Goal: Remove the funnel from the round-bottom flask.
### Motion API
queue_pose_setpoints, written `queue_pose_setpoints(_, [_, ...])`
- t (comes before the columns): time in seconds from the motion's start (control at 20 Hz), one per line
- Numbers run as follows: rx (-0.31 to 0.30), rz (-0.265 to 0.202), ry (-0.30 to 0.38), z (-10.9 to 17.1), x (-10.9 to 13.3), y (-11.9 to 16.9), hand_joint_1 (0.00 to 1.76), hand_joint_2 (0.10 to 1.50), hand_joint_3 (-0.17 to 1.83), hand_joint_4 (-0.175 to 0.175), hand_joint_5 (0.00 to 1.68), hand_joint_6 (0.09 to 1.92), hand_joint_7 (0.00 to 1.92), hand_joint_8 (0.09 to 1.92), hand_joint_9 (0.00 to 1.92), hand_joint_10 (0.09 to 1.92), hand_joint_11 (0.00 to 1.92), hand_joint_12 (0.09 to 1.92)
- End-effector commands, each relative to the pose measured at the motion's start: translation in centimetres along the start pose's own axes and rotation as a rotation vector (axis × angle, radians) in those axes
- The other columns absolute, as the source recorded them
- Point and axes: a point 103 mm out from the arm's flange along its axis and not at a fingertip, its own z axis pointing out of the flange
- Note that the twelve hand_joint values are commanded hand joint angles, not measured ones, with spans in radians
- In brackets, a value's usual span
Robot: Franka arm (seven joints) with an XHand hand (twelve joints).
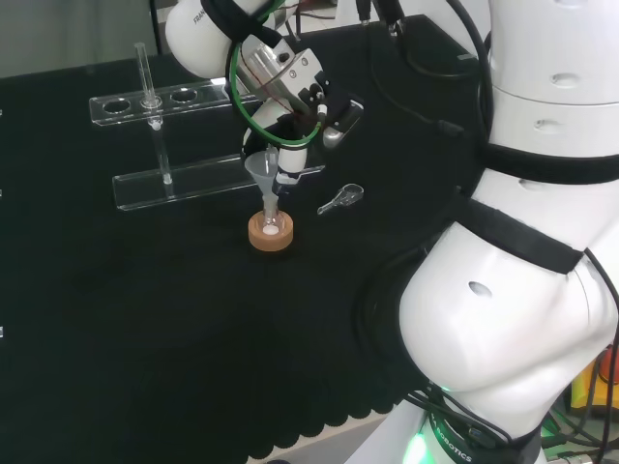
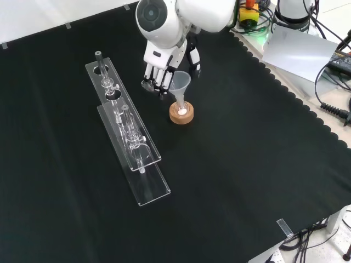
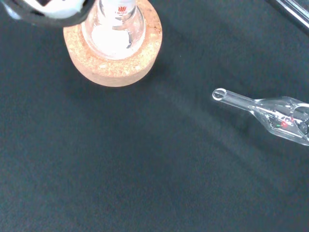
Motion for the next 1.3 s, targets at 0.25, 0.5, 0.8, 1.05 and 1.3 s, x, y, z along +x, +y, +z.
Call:
queue_pose_setpoints(0.25, [-0.048, 0.003, -0.018, -0.7, -0.1, -0.7, 0.78, 0.65, 0.45, 0.031, 0.63, 0.18, 0.44, 0.62, 0.79, 0.53, 0.43, 1.31])
queue_pose_setpoints(0.5, [-0.064, 0.003, -0.031, -1.6, -0.1, -1.5, 0.79, 0.64, 0.47, 0.03, 0.59, 0.48, 0.55, 0.61, 0.89, 0.49, 0.47, 1.29])
queue_pose_setpoints(0.8, [-0.077, 0.01, -0.044, -2.6, -0.2, -2.6, 0.8, 0.64, 0.48, 0.028, 0.58, 0.56, 0.59, 0.63, 0.95, 0.5, 0.49, 1.29])
queue_pose_setpoints(1.05, [-0.086, 0.015, -0.058, -3.6, -0.4, -3.7, 0.8, 0.64, 0.48, 0.027, 0.57, 0.6, 0.59, 0.63, 0.96, 0.5, 0.5, 1.28])
queue_pose_setpoints(1.3, [-0.076, 0.034, -0.078, -4.7, -0.8, -4.9, 0.8, 0.64, 0.49, 0.026, 0.57, 0.62, 0.59, 0.64, 0.97, 0.51, 0.5, 1.28])
